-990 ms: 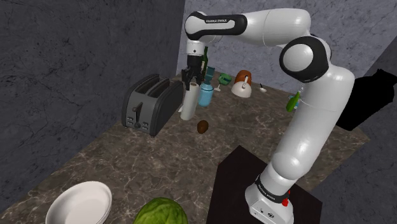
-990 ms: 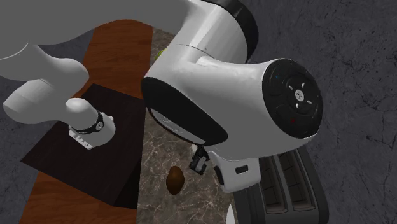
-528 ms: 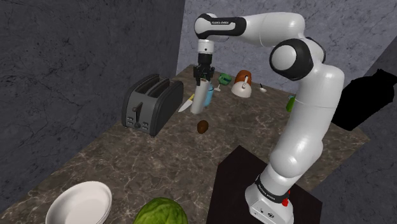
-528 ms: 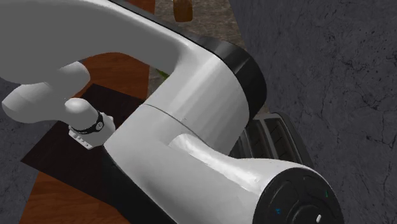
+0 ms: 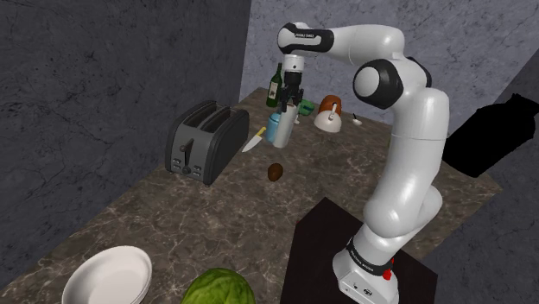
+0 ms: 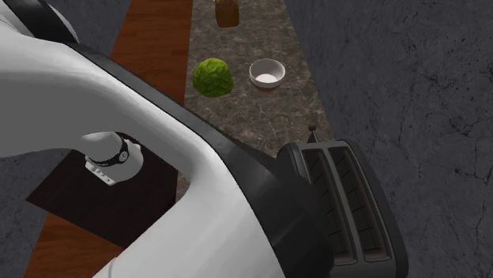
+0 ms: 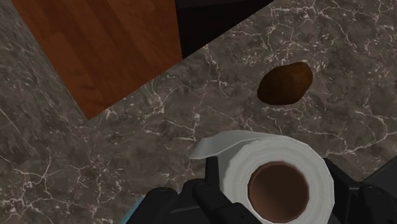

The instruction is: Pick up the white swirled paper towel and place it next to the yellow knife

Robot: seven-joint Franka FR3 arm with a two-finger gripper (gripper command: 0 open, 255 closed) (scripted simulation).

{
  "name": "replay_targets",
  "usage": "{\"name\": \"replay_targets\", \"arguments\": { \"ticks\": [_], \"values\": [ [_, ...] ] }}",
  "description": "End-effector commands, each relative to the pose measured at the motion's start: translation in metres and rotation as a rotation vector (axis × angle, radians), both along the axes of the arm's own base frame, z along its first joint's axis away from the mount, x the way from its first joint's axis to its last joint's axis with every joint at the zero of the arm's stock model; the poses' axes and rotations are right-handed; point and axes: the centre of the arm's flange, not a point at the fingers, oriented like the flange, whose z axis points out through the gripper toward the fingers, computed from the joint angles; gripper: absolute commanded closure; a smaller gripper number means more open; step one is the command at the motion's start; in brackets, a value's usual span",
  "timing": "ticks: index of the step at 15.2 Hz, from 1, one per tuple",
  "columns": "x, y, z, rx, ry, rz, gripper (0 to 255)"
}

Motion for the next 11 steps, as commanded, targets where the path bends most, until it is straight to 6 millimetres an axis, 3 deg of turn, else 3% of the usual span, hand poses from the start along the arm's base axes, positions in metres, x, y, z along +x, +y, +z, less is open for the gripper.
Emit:
{"name": "replay_targets", "arguments": {
  "ticks": [1,11],
  "values": [
    [0.002,-0.016,-0.004,0.000,0.000,0.001,255],
    [0.002,-0.016,-0.056,0.000,0.000,0.001,255]
  ]
}}
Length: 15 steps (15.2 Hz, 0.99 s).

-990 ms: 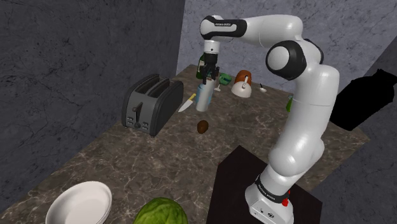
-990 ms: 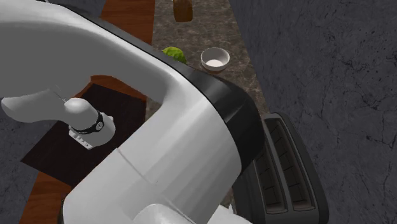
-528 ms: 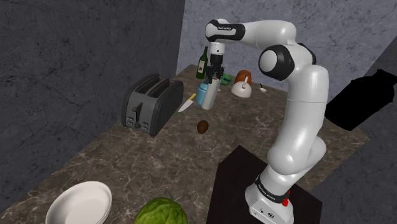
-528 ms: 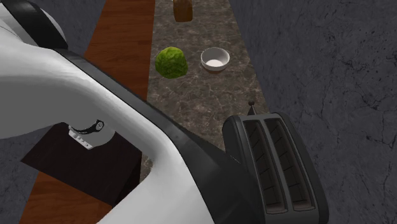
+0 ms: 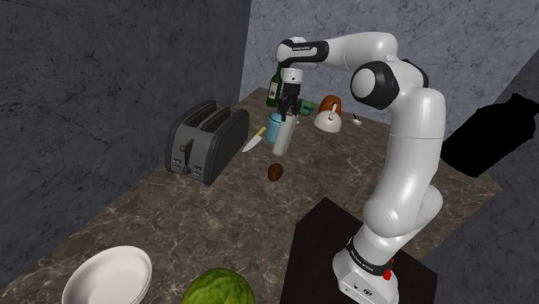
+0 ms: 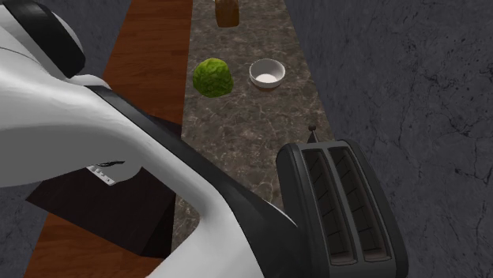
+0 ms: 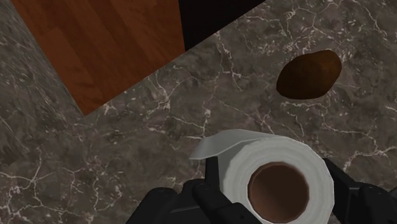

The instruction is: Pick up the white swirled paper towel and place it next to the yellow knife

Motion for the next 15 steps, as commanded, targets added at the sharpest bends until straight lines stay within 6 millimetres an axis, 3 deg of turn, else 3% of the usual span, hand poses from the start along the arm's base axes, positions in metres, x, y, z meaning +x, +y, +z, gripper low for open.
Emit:
{"name": "replay_targets", "arguments": {
  "ticks": [1,3,10,11,15],
  "values": [
    [0.0003,-0.0004,-0.0108,0.000,0.000,0.000,255],
    [0.0003,-0.0004,-0.0188,0.000,0.000,0.000,255],
    [0.0003,-0.0004,-0.0188,0.000,0.000,0.000,255],
    [0.0003,-0.0004,-0.0188,0.000,0.000,0.000,0],
    [0.0003,-0.0004,-0.0188,0.000,0.000,0.000,0]
  ]
}}
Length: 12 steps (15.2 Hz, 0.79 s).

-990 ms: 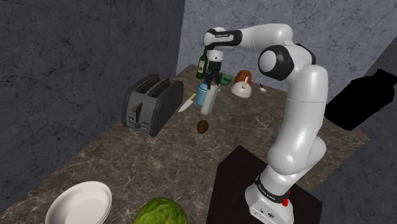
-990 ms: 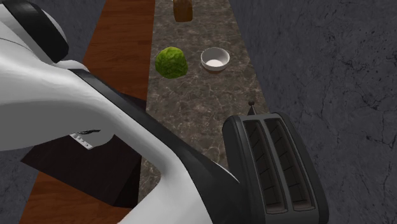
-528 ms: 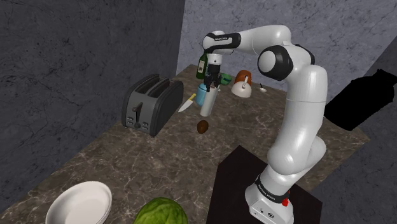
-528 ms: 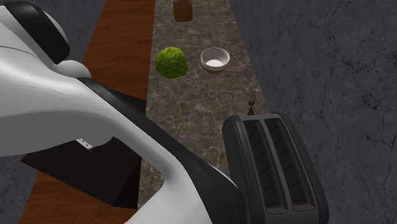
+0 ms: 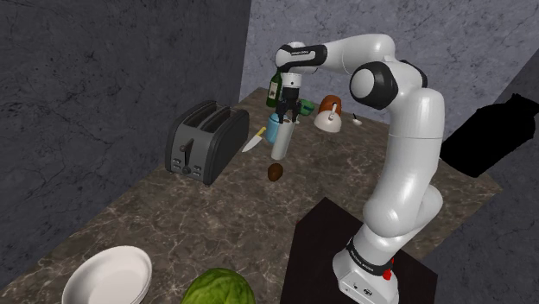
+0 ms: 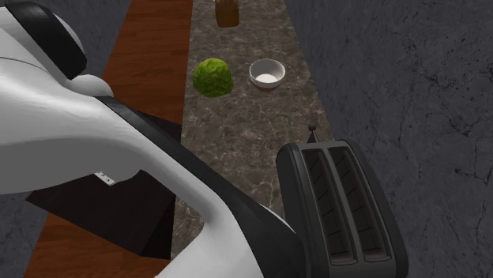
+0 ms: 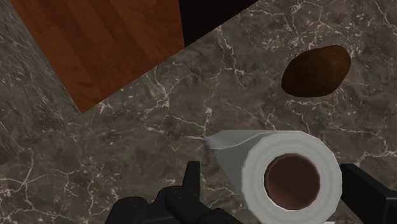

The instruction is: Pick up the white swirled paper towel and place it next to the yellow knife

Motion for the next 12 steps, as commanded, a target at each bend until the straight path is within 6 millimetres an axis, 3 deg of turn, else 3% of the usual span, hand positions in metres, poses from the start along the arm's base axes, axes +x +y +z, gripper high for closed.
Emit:
{"name": "replay_targets", "arguments": {
  "ticks": [1,5,12],
  "values": [
    [0.000,0.000,0.000,0.000,0.000,0.000,0],
    [0.014,-0.006,0.048,0.000,0.000,0.000,0],
    [0.014,-0.006,0.048,0.000,0.000,0.000,0]
  ]
}}
